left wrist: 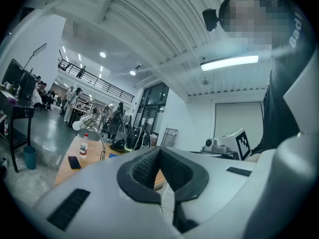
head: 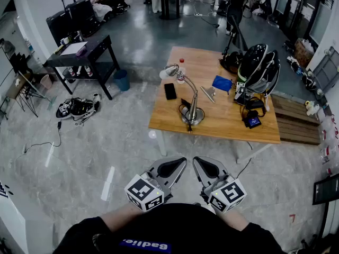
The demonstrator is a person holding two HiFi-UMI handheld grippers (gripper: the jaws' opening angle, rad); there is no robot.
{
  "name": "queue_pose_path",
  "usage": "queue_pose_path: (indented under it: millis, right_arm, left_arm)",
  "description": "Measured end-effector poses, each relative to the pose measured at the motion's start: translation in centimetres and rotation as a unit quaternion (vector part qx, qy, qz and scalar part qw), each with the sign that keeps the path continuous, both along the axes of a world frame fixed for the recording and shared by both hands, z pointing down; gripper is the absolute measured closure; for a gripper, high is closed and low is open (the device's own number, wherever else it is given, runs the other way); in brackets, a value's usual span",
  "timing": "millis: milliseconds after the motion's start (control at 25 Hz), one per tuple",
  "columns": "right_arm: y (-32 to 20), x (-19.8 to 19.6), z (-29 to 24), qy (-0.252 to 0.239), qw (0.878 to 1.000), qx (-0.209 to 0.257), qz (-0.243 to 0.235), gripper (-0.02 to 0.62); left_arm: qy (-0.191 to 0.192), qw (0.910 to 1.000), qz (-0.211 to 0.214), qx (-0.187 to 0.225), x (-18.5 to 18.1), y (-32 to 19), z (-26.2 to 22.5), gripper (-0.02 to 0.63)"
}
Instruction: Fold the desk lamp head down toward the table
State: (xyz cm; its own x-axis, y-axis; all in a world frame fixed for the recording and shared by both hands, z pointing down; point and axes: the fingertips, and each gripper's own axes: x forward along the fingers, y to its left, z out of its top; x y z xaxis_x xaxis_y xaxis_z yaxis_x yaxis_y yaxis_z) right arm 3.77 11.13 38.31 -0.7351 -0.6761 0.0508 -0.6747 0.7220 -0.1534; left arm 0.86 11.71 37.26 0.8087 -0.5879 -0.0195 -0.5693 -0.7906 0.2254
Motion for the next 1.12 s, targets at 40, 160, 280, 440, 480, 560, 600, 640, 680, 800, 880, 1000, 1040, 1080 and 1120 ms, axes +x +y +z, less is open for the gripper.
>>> queue_pose_path:
  millis: [40, 160, 280, 440, 480, 560, 600, 640, 680, 800, 880, 1000, 1040, 1080, 1120]
  right_arm:
    - [0.0, 0.0, 0.0, 0.001, 1.000, -0.001, 0.000, 0.598]
    - [0.1, 0.4, 0.0, 0.004, 1.000, -0.002, 0.002, 0.598]
    - [-0.1, 0.9, 0.1, 0.007, 1.000, -0.001, 0.003, 0.598]
    - [-0.2, 1.5, 0.2, 0.014, 1.000, 0.004, 0.000, 0.598]
    - [-0.2, 1.7, 0.1, 0.016, 1.000, 0.006, -0.002, 0.598]
    - [-0.3, 2.0, -0.1, 0.016, 1.000, 0.006, -0.009, 0.598]
    - [-0.3, 2.2, -0.1, 0.015, 1.000, 0.005, -0.012, 0.598]
    - [-0.4, 2.5, -0.1, 0.014, 1.000, 0.004, -0.015, 0.598]
    - [-0.4, 2.8, 0.0, 0.011, 1.000, 0.004, -0.018, 0.598]
    - [-0.5, 3.8, 0.1, 0.006, 1.000, 0.006, -0.028, 0.598]
    - [-0.6, 4.4, 0.3, 0.005, 0.999, 0.006, -0.037, 0.598]
    - [-0.4, 5.3, 1.2, 0.004, 0.999, -0.001, -0.049, 0.598]
    - [-0.5, 5.6, 1.6, 0.002, 0.999, -0.004, -0.050, 0.598]
    - [-0.7, 5.9, 1.9, 0.001, 0.999, -0.008, -0.049, 0.598]
    - [-1.0, 6.2, 2.2, 0.000, 0.999, -0.012, -0.047, 0.598]
  left_arm:
    - [0.000, 1.0000, 0.002, -0.001, 0.1, 0.1, 0.0, 0.607]
    - [-0.001, 1.0000, 0.006, -0.003, 0.4, 0.2, 0.0, 0.607]
    - [-0.004, 1.0000, 0.007, -0.004, 1.0, 0.2, 0.2, 0.607]
    - [-0.010, 0.9999, 0.004, -0.003, 1.8, 0.0, 0.3, 0.607]
    - [-0.012, 0.9999, 0.002, -0.002, 2.0, -0.1, 0.2, 0.607]
    - [-0.016, 0.9999, -0.003, 0.000, 2.5, -0.2, 0.0, 0.607]
    - [-0.019, 0.9998, -0.006, 0.002, 2.7, -0.3, -0.1, 0.607]
    - [-0.021, 0.9997, -0.008, 0.004, 3.0, -0.4, -0.1, 0.607]
    - [-0.024, 0.9996, -0.010, 0.006, 3.3, -0.4, -0.1, 0.607]
    - [-0.031, 0.9994, -0.014, 0.011, 4.5, -0.5, -0.1, 0.607]
    - [-0.037, 0.9991, -0.014, 0.014, 5.3, -0.4, 0.0, 0.607]
    - [-0.043, 0.9987, -0.020, 0.018, 6.2, -0.3, 0.4, 0.606]
    - [-0.044, 0.9986, -0.022, 0.018, 6.4, -0.3, 0.5, 0.606]
    - [-0.045, 0.9986, -0.025, 0.016, 6.5, -0.5, 0.7, 0.606]
    - [-0.046, 0.9985, -0.027, 0.013, 6.5, -0.8, 1.0, 0.606]
